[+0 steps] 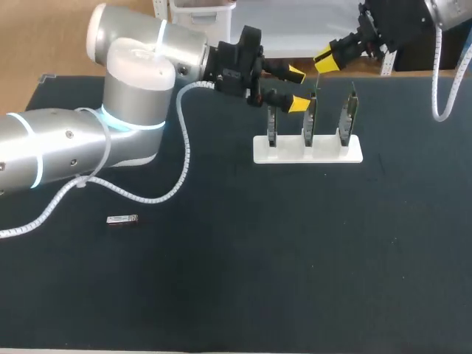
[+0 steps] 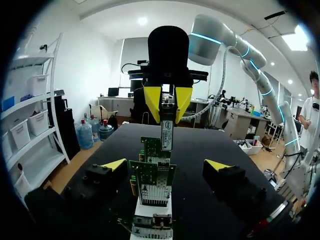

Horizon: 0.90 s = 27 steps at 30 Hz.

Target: Pick up the optical module with the left hand, and insert it into the network port with the right hand.

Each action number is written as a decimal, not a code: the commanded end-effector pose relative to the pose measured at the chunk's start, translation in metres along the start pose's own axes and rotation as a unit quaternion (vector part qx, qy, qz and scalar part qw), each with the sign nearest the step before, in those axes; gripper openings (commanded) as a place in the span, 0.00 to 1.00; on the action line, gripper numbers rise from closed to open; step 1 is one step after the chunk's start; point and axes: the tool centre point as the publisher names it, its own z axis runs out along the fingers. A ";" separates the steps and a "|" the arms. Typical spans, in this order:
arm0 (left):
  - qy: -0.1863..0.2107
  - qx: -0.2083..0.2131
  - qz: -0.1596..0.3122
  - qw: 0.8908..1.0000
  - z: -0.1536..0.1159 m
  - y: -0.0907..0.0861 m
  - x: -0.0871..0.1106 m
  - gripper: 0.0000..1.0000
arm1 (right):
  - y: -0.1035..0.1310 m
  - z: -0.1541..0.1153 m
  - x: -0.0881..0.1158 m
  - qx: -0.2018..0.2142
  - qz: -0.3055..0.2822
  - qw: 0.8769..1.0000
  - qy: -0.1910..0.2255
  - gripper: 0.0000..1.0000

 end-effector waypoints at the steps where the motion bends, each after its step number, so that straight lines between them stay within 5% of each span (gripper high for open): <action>1: 0.016 0.005 -0.003 1.000 -0.001 0.002 0.000 1.00 | 0.003 0.000 0.001 0.004 -0.001 1.000 -0.002 0.00; 9: 0.067 0.011 0.016 0.998 -0.003 0.006 0.007 1.00 | 0.003 -0.001 0.001 0.006 0.000 1.000 -0.004 0.00; 27: 0.100 0.016 0.024 0.995 0.000 0.008 0.013 1.00 | 0.002 -0.003 0.002 0.011 0.001 1.000 -0.004 0.00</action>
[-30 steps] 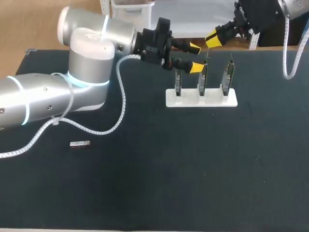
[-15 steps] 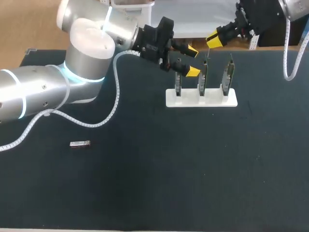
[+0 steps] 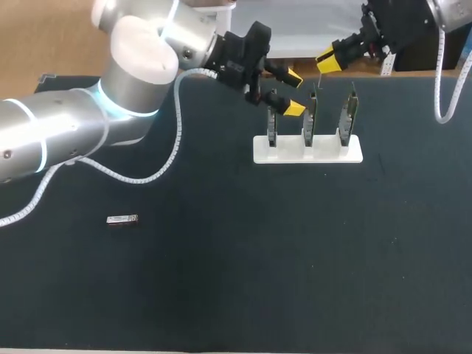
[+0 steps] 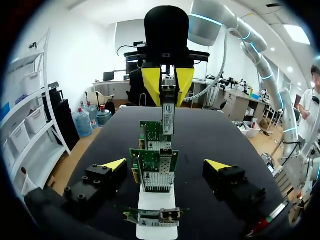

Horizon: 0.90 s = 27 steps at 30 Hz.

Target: Pick up the optical module with the left hand, and insert it into the network port with the right hand.

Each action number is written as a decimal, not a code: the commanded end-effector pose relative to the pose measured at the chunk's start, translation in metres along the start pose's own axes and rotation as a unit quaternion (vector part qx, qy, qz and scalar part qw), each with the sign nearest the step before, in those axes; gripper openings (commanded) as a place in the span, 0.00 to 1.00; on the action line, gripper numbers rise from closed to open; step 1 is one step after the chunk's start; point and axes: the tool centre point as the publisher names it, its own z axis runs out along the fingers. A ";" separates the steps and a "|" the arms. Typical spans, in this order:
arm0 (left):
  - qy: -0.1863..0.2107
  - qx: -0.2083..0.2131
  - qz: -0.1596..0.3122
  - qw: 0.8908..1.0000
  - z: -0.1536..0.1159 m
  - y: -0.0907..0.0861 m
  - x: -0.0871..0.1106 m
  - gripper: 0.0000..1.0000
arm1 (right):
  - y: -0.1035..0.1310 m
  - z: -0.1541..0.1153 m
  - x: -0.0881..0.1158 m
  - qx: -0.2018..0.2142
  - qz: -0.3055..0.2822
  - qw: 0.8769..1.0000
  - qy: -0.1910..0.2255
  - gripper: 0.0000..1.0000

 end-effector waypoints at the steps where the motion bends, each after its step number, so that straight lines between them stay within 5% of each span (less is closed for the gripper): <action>1: 0.008 0.005 0.003 1.000 0.002 0.004 -0.001 1.00 | 0.003 0.000 0.000 0.004 -0.001 1.000 -0.001 0.00; 27: 0.033 0.013 0.006 0.999 0.004 -0.003 0.009 1.00 | 0.000 0.001 -0.001 0.004 -0.002 1.000 -0.001 0.00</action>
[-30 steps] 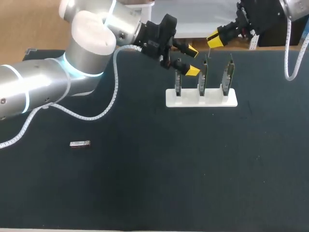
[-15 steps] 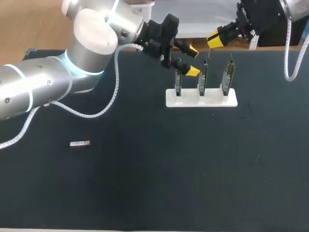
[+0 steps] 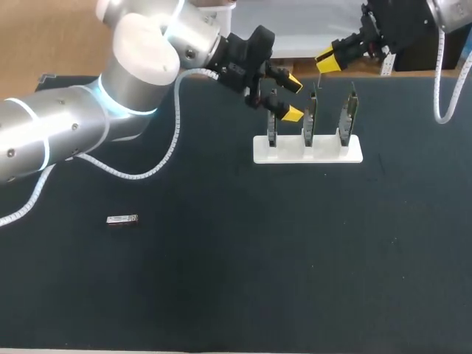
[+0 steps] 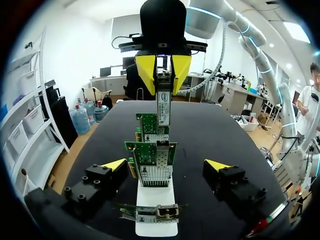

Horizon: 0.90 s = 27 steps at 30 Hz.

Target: Pick up the optical module with the left hand, and insert it into the network port with the right hand.

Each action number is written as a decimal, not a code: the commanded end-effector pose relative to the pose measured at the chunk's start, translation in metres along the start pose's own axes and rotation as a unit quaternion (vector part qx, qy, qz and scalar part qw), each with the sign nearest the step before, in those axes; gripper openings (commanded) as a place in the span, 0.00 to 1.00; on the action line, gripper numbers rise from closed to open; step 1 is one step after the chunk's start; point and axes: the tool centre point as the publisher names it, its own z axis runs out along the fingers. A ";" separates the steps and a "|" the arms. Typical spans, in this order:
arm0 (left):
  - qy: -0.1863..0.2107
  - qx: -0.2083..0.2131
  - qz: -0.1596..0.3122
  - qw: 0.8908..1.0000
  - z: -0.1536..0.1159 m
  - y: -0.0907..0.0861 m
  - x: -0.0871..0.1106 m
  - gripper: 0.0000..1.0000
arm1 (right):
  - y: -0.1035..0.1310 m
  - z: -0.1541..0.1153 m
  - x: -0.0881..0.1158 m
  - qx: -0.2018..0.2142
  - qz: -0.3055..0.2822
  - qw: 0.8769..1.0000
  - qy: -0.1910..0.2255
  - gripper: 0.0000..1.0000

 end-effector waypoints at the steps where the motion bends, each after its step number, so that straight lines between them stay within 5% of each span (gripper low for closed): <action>1: 0.007 0.003 0.000 1.000 0.001 0.001 -0.002 1.00 | 0.000 0.000 0.000 0.001 -0.001 1.000 0.001 0.00; 27: 0.006 0.005 0.002 1.000 -0.003 0.002 -0.004 1.00 | 0.000 -0.005 0.000 0.003 0.004 1.000 -0.010 0.00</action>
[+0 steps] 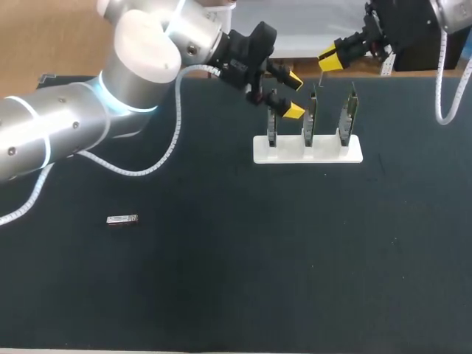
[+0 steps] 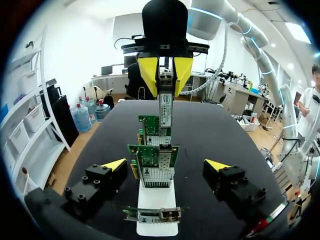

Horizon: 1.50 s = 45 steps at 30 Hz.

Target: Pick up the optical module with the left hand, and insert it into the network port with the right hand.

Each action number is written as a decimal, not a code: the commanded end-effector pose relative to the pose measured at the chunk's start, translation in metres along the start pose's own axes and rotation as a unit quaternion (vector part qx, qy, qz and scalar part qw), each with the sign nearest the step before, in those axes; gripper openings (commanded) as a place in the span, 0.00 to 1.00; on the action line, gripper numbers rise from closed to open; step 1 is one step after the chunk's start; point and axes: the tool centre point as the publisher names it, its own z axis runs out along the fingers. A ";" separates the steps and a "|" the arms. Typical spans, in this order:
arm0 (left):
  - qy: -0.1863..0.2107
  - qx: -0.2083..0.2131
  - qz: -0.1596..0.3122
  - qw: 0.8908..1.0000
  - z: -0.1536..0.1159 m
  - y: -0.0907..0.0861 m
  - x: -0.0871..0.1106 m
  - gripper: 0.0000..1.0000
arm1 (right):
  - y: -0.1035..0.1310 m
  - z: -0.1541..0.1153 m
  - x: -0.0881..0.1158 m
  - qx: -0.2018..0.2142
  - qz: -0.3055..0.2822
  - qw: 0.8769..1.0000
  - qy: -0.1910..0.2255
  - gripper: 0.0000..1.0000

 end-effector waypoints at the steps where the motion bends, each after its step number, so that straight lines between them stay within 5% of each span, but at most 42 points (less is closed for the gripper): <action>1: 0.006 0.007 0.006 1.000 0.000 -0.001 0.000 1.00 | 0.001 -0.001 0.000 0.002 -0.001 1.000 0.000 0.00; 45: 0.020 0.010 0.007 1.000 0.004 -0.004 0.003 1.00 | 0.002 0.010 -0.005 -0.008 -0.022 1.000 0.010 0.00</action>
